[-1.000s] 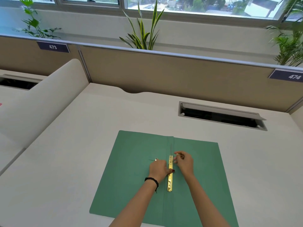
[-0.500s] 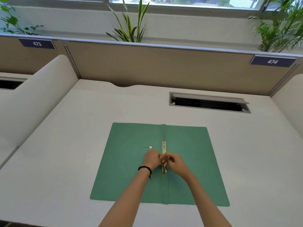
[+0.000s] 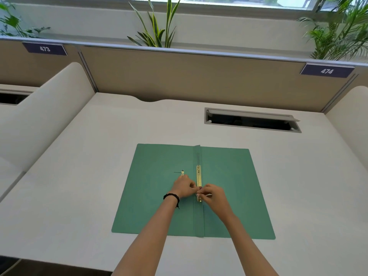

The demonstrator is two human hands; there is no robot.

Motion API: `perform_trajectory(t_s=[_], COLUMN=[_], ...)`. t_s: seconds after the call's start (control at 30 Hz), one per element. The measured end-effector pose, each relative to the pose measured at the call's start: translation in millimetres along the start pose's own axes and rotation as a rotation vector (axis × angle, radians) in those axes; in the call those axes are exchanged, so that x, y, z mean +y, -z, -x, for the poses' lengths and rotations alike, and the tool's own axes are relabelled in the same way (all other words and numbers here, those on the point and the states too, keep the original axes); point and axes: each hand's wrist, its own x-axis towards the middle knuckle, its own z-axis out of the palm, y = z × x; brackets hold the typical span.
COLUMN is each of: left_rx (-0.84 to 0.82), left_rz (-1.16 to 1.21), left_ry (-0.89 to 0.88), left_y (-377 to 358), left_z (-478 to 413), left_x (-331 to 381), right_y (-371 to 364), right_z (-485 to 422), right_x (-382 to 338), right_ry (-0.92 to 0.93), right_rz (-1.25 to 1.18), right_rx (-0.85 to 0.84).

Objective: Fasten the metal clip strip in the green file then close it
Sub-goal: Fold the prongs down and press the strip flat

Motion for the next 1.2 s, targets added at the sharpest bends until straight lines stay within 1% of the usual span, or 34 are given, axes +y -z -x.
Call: perform_trajectory(t_s=[0.13,0.27,0.37,0.53,0.7,0.83,0.97,1.2], left_rx=[-0.014,-0.029,-0.032,0.021,0.053,0.073,0.078,0.115], left_rz=[-0.018,-0.014,-0.022,-0.07,-0.067,-0.063,-0.065,-0.062], left_ry=[0.013,0.026,0.006,-0.032,-0.05,-0.056,-0.048,-0.039], left_y=[-1,-2,-3,-8,-10,-10,-11,-14], left_z=[0,4,4,5,8,9,8,10], left_x=[0,1,-1,-2,-1,-1,-2,0], right_y=[1,-4,-8,-9,-1,-1,-4,-1], right_z=[5,12,13,11,16,17,20,24], right_x=[3,8,9,11,19,25,27,26], right_ry=[-0.044,-0.081,-0.102,-0.087,-0.101,-0.111,-0.064,-0.066], right_rz=[-0.03,-0.065,-0.042,0.051,-0.009,0.023,0.07,0.111], right_rx=[0.05,0.051,0.035,-0.027,0.033,0.034,0.049,0.052])
